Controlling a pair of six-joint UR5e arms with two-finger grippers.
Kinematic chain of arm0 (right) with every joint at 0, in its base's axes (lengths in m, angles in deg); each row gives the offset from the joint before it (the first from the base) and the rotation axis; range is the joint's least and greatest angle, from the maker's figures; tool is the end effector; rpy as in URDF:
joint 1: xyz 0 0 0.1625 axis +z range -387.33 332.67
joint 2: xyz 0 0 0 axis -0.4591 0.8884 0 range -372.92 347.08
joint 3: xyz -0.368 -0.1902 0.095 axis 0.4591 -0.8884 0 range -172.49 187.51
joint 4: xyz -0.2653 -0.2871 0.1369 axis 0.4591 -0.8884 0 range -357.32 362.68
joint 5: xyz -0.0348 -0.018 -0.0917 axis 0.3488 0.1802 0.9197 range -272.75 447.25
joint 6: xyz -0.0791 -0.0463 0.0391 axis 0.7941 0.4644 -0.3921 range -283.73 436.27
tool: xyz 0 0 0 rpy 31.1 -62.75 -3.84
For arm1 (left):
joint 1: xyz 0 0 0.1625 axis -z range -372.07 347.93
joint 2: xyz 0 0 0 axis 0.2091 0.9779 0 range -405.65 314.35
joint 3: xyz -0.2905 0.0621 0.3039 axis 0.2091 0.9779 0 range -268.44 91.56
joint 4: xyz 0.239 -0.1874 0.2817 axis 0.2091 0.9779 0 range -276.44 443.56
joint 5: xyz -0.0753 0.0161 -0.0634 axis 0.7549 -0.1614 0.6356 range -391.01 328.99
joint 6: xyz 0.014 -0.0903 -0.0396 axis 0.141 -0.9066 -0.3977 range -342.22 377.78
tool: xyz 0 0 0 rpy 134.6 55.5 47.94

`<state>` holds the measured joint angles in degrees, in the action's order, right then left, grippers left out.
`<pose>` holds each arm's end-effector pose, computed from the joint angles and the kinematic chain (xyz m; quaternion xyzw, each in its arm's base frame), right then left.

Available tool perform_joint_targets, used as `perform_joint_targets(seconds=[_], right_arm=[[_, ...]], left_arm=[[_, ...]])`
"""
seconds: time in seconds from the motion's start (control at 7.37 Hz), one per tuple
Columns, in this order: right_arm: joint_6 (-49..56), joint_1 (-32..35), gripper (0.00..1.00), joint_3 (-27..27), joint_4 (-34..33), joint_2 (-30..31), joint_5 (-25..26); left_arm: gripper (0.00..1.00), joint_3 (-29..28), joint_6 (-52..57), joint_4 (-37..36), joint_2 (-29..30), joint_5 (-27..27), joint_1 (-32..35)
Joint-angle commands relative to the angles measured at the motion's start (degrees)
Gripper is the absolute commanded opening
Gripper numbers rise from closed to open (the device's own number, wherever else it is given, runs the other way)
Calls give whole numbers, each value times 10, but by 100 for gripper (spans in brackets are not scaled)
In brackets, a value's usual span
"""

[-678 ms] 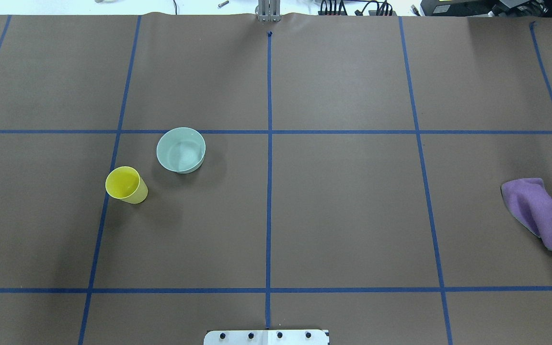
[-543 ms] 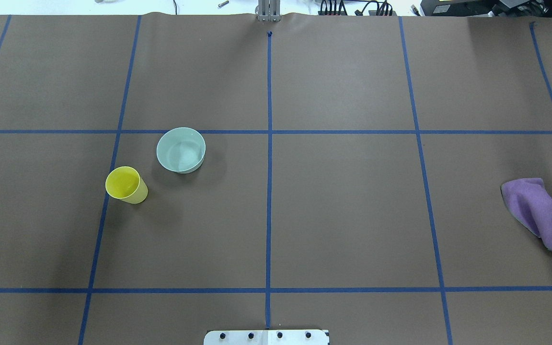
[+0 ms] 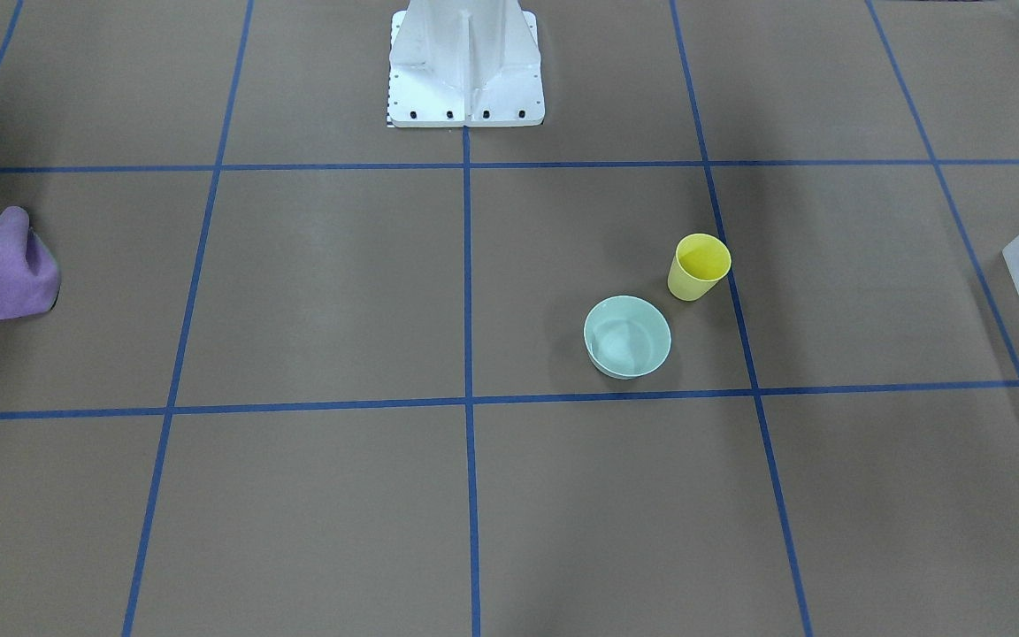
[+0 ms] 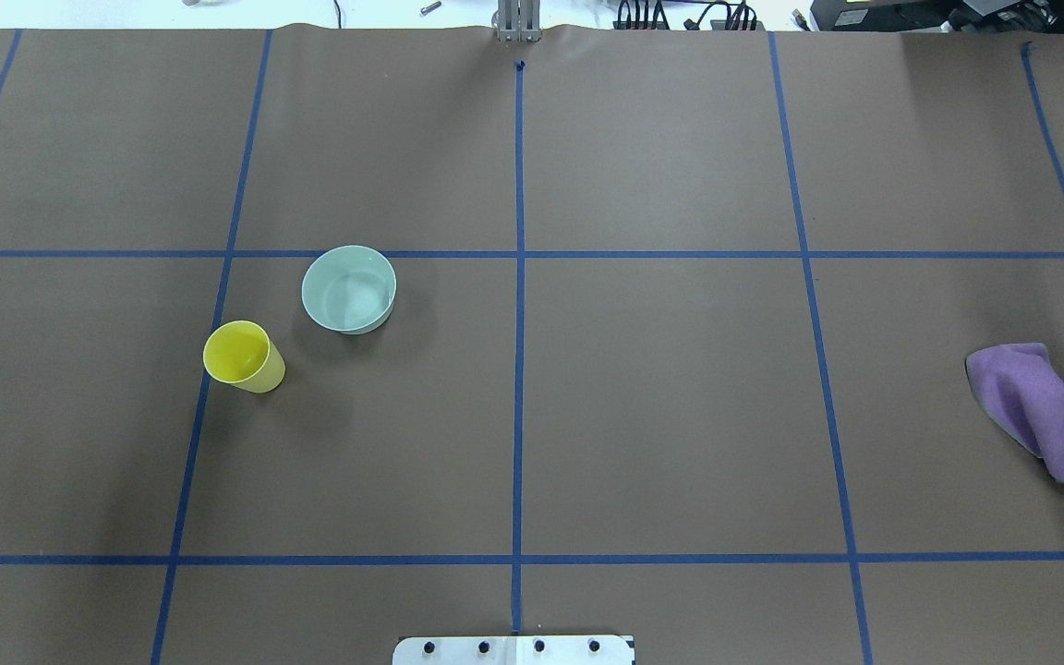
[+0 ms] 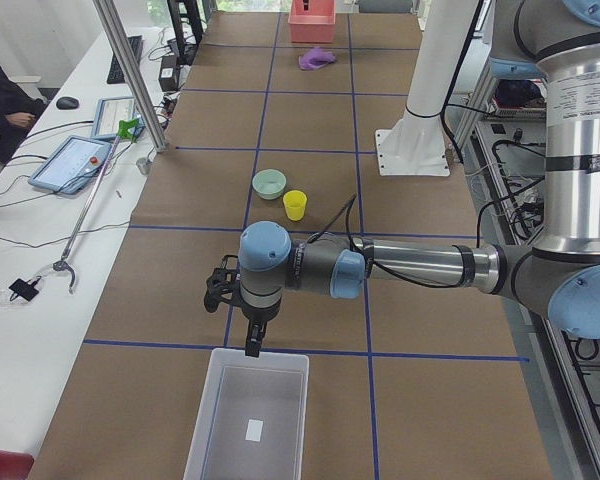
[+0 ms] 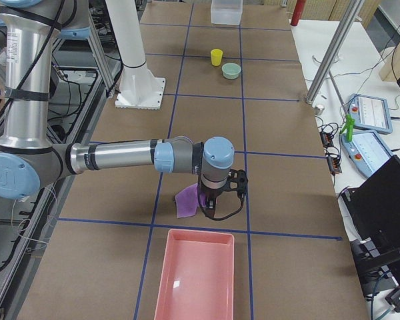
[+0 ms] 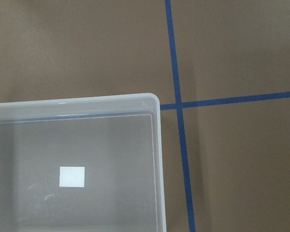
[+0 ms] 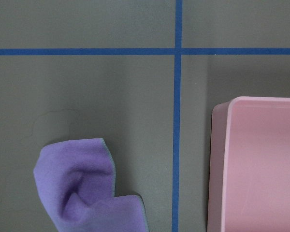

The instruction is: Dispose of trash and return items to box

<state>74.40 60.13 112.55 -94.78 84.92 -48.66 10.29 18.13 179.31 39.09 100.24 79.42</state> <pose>0.0426 -0.4328 0.6042 -0.0172 -0.3896 -0.0044 0.9208 -0.0797 -0.4611 0.6199 0.0809 0.3498 0.0191 0.9331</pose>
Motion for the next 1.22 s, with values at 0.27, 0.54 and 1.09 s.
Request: perform_joint_targets(seconds=[0.27,0.54,1.09], right_arm=[[-2,0,100,0,1,-2,0],[-2,0,100,0,0,-2,-1],[3,0,100,1,1,-3,-5]], left_arm=[[98,7,-1,2,4,-1,0],[98,10,0,5,7,2,0],[98,6,-2,19,6,7,-1]])
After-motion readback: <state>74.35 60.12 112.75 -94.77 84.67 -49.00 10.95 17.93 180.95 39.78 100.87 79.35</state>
